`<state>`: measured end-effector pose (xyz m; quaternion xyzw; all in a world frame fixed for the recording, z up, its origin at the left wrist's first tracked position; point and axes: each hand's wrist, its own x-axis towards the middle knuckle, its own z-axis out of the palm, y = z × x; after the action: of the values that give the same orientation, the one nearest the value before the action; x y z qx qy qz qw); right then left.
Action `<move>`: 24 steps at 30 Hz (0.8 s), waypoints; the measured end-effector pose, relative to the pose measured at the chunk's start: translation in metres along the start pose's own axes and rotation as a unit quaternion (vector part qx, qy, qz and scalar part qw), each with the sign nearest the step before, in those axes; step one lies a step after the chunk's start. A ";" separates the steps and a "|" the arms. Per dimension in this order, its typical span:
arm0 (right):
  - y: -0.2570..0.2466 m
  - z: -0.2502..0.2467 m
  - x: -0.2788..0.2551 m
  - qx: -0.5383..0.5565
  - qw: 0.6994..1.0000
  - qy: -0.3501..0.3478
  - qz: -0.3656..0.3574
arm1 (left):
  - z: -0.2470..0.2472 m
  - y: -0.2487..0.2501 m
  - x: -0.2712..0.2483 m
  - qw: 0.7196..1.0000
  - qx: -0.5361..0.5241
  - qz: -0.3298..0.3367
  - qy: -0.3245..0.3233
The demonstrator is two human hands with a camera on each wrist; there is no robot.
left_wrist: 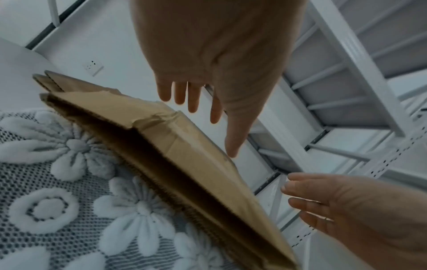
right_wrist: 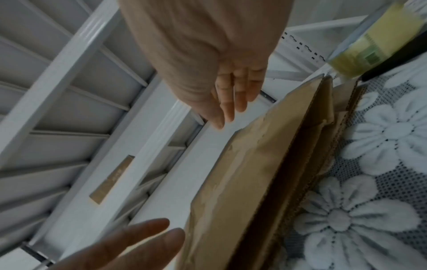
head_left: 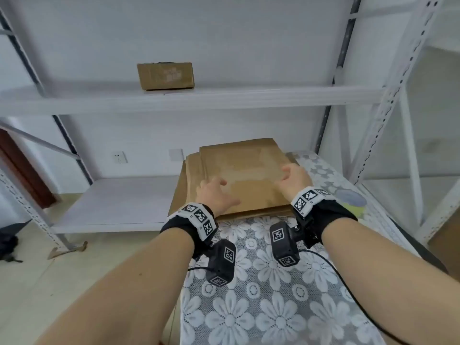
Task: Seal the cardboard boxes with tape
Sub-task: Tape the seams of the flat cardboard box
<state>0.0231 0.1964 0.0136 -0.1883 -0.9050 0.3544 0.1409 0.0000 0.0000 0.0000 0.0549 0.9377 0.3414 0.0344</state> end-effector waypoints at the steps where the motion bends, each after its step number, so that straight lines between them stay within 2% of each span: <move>1: 0.003 0.003 0.001 -0.034 0.999 -0.006 0.008 | 0.000 0.000 -0.001 0.999 0.041 0.004 -0.013; 5: 0.011 0.016 0.005 -0.208 0.977 -0.024 0.030 | 0.011 -0.009 0.006 0.987 0.155 0.020 -0.026; 8: 0.021 0.021 0.014 -0.248 0.968 -0.031 0.037 | 0.021 -0.015 0.017 0.982 0.180 0.026 -0.052; 10: 0.026 0.024 0.018 -0.268 0.960 -0.066 0.037 | 0.025 -0.015 0.020 0.979 0.192 0.039 -0.062; 18: 0.035 0.024 0.023 -0.226 0.958 -0.172 0.041 | 0.045 -0.018 0.024 0.954 0.282 0.058 -0.080; 24: 0.038 0.026 0.023 -0.217 0.958 -0.185 0.029 | 0.038 -0.010 0.020 0.961 0.257 0.063 -0.077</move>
<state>0.0016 0.2173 -0.0286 -0.1715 -0.9646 0.1824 -0.0831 -0.0167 0.0190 -0.0355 0.1471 0.9830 0.0849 0.0695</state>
